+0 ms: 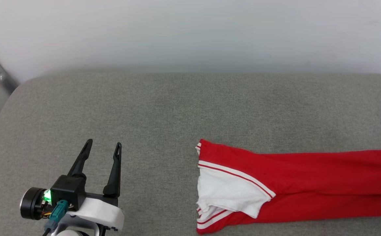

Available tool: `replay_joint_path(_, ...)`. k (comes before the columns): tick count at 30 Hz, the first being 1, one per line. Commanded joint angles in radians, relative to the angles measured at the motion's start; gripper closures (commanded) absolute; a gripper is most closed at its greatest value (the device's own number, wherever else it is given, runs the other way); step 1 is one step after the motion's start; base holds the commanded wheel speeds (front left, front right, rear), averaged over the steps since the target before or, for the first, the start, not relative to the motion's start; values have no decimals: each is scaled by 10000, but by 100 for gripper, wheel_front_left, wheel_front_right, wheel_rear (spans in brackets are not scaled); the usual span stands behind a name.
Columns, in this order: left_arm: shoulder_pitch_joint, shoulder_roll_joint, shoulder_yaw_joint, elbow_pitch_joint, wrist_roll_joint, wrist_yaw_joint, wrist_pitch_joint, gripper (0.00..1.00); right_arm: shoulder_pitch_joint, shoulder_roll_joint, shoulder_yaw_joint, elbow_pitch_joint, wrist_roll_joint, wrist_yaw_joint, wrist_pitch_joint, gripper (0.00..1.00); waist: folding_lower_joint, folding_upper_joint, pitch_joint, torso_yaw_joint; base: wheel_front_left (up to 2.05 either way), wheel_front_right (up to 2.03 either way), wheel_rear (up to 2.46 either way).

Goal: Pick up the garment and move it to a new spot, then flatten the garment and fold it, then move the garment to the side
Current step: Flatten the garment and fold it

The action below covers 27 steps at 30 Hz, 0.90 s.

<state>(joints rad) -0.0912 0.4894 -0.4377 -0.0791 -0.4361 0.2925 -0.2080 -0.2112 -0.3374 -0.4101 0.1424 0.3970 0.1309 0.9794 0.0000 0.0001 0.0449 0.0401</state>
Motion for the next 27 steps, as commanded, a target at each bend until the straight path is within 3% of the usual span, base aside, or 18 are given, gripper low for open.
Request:
replay_joint_path(1,95,47,64,-7,-51,86,6,0,-124,-93,-359,-103,-106,-4,41,100,0,-1,-29,-31,0,0,0)
replay_joint_path(5,234,36,133,34,-127,169,-16,0,-145,169,-806,-279,-128,-4,115,100,0,-1,-106,-43,0,0,0)
replay_joint_path(12,329,2,195,86,-274,218,-71,0,-307,2158,-874,-56,1689,-4,926,100,0,-1,-204,152,0,0,0)
replay_joint_path(14,289,-12,144,105,-288,174,-66,0,-224,2476,-703,69,2262,-4,1157,100,0,-1,-198,276,0,0,0)
replay_joint_path(20,115,-90,22,155,-294,67,-82,0,-102,2883,574,905,3953,-4,945,100,0,-1,-99,572,0,0,0)
replay_joint_path(27,-232,-316,-239,349,-301,-163,-150,0,-722,2880,3427,2641,6340,-4,-1116,100,0,-1,134,913,0,0,0)
